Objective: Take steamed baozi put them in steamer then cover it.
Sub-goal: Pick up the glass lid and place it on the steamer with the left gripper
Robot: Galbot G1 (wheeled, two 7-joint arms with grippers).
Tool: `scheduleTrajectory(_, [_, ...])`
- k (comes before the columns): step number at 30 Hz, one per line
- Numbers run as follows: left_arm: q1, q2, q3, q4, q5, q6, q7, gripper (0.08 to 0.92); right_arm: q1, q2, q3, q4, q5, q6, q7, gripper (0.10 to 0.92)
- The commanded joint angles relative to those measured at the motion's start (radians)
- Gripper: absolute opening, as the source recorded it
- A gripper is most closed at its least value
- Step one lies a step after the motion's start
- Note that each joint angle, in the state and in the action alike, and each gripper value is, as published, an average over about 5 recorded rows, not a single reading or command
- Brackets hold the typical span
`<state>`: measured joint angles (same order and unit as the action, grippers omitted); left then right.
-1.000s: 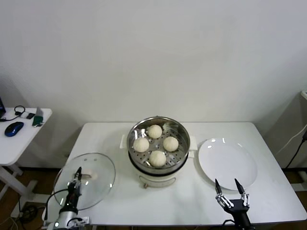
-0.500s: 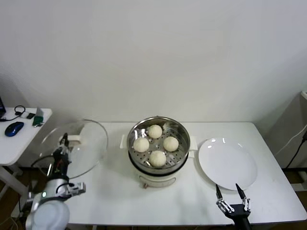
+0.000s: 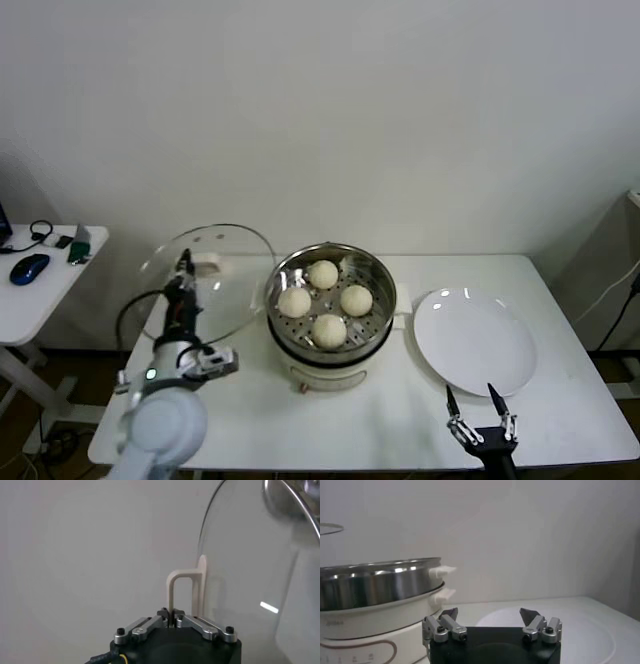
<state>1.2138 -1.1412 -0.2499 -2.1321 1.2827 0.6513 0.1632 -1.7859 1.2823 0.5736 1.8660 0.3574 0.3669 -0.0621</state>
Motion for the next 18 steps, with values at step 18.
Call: scheduleTrajectory(18, [-0.305, -0.510, 0.461, 0.364, 0.379, 0.109, 0.164, 0.142, 0.050, -0.018, 0.001, -0.092, 0.022, 0.068, 0.000, 0.823])
